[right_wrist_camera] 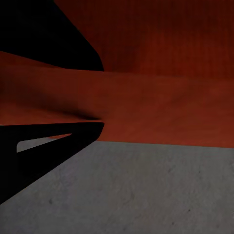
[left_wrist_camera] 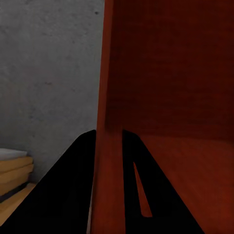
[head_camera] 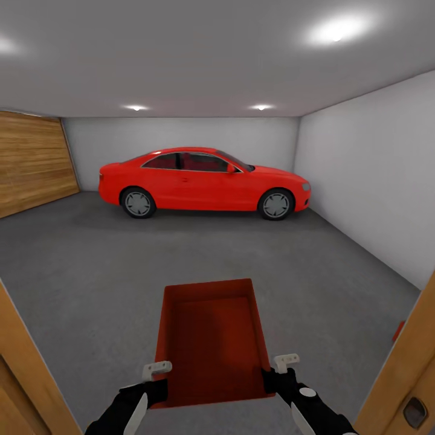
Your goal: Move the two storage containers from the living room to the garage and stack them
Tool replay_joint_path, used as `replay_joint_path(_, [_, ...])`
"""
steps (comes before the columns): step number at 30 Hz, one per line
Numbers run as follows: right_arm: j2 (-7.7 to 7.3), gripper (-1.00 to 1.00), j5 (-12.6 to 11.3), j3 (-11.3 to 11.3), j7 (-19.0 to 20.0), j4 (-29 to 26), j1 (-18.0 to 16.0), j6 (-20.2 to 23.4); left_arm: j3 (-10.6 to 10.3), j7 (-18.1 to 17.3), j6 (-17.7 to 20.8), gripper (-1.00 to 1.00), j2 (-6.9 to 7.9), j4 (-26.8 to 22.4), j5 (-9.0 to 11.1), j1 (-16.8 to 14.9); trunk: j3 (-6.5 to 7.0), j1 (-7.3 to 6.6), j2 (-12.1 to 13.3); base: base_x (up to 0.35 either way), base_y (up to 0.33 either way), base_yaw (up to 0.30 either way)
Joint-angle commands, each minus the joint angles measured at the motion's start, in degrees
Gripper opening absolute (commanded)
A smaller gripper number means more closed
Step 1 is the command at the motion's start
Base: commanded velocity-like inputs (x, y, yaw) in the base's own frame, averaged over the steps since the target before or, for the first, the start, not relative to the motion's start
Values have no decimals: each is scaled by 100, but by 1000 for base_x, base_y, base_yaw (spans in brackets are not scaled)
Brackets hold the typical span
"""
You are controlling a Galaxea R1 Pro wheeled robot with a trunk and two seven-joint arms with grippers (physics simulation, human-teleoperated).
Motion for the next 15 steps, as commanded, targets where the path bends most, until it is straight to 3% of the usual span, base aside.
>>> replay_joint_path(1, [-7,-100,-65,166,187,19,-2,-25,33,195,20,-100,100,-175,-128,-6,-13,3,-12,1,0,28])
replay_joint_path(9, [-12,-100,-65,166,187,18,-2,-25,33,195,20,-100,100,-175,-128,-8,-13,3,-12,10,0,6])
replay_joint_path(15, [-10,-100,-65,166,187,18,-2,-26,31,195,20,-100,100,-175,-128,-7,-13,3,-12,216,0,0])
